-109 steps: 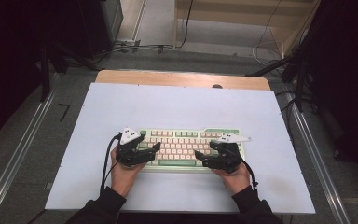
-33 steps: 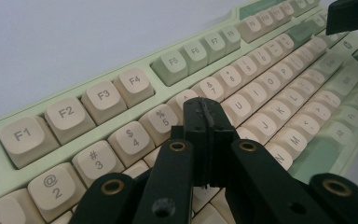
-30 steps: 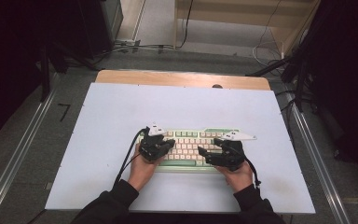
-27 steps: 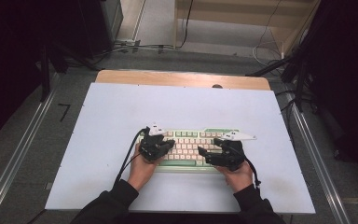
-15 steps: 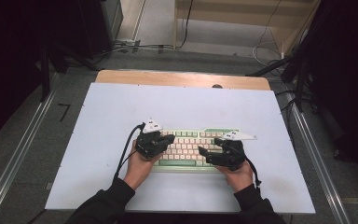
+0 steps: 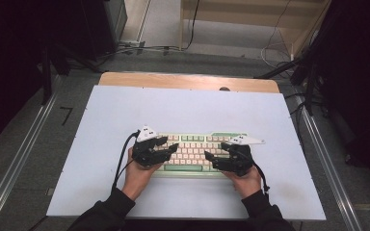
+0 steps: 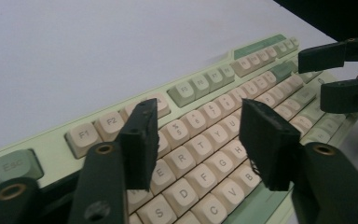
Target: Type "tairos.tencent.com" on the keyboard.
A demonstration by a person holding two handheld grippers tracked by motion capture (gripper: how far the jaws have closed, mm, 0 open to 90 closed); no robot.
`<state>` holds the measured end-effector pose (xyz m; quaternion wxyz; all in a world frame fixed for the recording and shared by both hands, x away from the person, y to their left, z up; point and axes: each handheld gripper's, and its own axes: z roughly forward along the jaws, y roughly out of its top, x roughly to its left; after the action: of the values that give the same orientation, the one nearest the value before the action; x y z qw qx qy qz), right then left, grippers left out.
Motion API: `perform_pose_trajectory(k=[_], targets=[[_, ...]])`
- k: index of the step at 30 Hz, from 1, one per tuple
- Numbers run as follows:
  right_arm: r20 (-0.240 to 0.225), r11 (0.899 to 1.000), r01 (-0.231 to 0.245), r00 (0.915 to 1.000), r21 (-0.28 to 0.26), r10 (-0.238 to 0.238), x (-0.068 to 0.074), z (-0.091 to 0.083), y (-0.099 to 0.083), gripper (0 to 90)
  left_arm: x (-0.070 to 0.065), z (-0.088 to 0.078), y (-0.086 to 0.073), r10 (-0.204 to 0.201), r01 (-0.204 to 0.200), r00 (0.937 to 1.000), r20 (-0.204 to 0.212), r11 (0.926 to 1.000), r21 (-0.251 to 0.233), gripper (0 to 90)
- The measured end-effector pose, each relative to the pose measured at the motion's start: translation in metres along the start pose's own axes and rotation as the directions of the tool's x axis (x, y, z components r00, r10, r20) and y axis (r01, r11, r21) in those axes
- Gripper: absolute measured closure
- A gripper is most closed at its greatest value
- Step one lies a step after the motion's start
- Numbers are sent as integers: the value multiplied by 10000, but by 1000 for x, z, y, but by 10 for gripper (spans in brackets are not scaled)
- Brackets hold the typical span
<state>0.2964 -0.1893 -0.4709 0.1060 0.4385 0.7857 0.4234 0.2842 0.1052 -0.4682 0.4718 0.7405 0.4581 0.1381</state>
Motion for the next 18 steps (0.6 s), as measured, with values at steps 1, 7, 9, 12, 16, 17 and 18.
perform_pose_trajectory(k=[1,7,9,12,16,17,18], targets=[[-10,10000,14,10000,-7,-14,0,0,0,212,1,0,0,15,-15,9999,-111,10000,-10,380],[-112,9999,-131,9999,-64,130,0,-1,0,212,6,-4,-2,47,-52,9988,-479,9999,-101,257],[-157,10000,-77,9998,-41,77,1,-1,0,212,9,-8,-4,12,-25,9983,-581,9998,-218,229],[-77,9999,65,9999,98,-65,1,1,-1,211,16,-12,-5,-225,195,9978,-631,9987,-479,238],[-60,10000,34,10000,80,-34,0,1,-1,211,20,-16,-6,-357,292,9960,-818,9964,-794,311],[-34,10000,23,10000,48,-23,-1,0,-1,212,21,-17,-7,-400,331,9959,-812,9958,-848,333],[-22,10000,-1,10000,21,1,-2,0,0,212,21,-17,-7,-452,383,9960,-765,9953,-890,358]])
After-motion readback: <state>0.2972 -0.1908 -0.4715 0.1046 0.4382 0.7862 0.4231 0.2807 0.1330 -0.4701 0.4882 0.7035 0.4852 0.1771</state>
